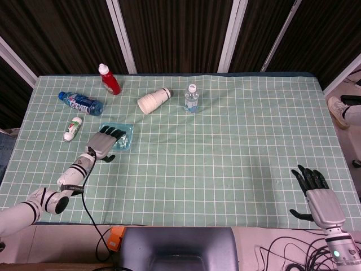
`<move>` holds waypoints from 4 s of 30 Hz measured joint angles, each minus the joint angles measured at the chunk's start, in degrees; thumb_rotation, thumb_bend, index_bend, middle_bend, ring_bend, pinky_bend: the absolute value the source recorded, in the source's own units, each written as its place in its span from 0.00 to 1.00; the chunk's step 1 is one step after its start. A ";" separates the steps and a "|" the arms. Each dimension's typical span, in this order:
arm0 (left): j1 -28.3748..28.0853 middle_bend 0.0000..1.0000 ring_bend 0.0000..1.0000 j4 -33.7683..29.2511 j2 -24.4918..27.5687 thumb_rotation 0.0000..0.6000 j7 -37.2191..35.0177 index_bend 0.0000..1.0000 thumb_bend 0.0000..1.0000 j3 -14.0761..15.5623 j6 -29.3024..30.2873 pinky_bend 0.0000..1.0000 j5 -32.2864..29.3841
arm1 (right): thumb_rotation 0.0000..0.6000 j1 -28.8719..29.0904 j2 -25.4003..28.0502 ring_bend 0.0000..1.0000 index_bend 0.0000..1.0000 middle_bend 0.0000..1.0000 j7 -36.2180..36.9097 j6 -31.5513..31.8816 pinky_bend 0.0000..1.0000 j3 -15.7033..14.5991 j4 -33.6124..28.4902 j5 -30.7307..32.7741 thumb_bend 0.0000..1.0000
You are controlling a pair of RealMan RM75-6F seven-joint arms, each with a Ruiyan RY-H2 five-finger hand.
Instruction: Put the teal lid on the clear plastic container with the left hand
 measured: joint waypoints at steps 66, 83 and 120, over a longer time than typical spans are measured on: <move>3.31 0.15 0.10 -3.43 2.82 1.00 -0.54 0.00 0.34 -4.94 2.90 0.01 3.41 | 1.00 0.10 0.01 0.00 0.00 0.00 -0.33 0.02 0.00 -0.17 -0.20 -0.12 0.06; 3.81 0.14 0.09 0.48 2.53 1.00 -0.32 0.00 0.34 -4.82 -0.93 0.01 -0.93 | 1.00 0.24 -0.14 0.00 0.00 0.00 -0.68 -0.32 0.00 -0.15 -0.22 0.09 0.06; 5.20 0.14 0.10 6.24 -1.55 1.00 -1.65 0.00 0.34 -2.41 -4.86 0.01 1.34 | 1.00 0.31 -0.22 0.00 0.00 0.00 -0.91 -0.51 0.00 -0.17 -0.28 0.30 0.06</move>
